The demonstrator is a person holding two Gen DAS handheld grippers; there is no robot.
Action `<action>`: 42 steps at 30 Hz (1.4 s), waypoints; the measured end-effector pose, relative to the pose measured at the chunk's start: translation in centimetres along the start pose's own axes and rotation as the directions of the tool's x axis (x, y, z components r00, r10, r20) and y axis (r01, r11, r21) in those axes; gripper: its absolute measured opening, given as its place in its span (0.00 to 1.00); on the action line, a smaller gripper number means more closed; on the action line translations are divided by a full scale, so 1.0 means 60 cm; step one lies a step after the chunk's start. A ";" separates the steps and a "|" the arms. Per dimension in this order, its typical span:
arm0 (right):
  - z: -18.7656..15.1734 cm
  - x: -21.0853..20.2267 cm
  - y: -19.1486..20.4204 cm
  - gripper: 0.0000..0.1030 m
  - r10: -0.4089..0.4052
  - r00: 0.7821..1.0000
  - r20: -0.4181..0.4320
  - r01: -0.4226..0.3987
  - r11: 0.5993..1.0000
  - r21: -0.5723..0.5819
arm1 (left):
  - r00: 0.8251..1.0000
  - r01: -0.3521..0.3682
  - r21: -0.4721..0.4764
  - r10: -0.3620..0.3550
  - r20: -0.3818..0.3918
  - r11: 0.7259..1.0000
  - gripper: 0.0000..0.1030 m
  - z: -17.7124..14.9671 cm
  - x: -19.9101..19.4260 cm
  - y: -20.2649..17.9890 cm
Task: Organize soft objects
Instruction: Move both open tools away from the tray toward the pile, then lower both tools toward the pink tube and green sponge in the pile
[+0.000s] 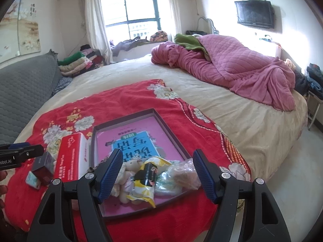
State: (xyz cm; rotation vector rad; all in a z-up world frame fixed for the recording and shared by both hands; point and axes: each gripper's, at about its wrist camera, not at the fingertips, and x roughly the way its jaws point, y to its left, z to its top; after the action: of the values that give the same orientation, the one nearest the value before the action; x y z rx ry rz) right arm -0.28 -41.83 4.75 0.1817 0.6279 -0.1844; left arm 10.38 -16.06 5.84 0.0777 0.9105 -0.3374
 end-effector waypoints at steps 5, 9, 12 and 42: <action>0.004 -0.014 0.031 0.71 0.031 0.999 0.009 -0.030 0.999 -0.031 | 1.000 -0.029 -0.037 0.029 0.004 0.999 0.68 -0.008 -0.022 0.043; 0.007 -0.029 0.063 0.71 0.053 0.998 0.017 -0.052 0.996 -0.074 | 0.998 -0.055 -0.061 0.055 0.004 0.997 0.68 -0.018 -0.033 0.071; 0.010 -0.040 0.083 0.71 0.076 0.997 0.024 -0.073 0.993 -0.096 | 0.998 -0.058 -0.071 0.058 -0.004 0.996 0.68 -0.026 -0.040 0.084; -0.099 -0.067 0.320 0.71 0.294 0.941 -0.165 -0.335 0.872 -0.356 | 0.986 -0.070 -0.208 0.036 -0.164 0.976 0.68 -0.127 -0.011 0.210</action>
State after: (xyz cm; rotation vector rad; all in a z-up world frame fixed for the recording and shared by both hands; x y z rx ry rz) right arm -2.52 -21.43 4.58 -0.0843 0.7181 0.2672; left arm 8.23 -2.41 0.76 -0.0699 1.0965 -0.1832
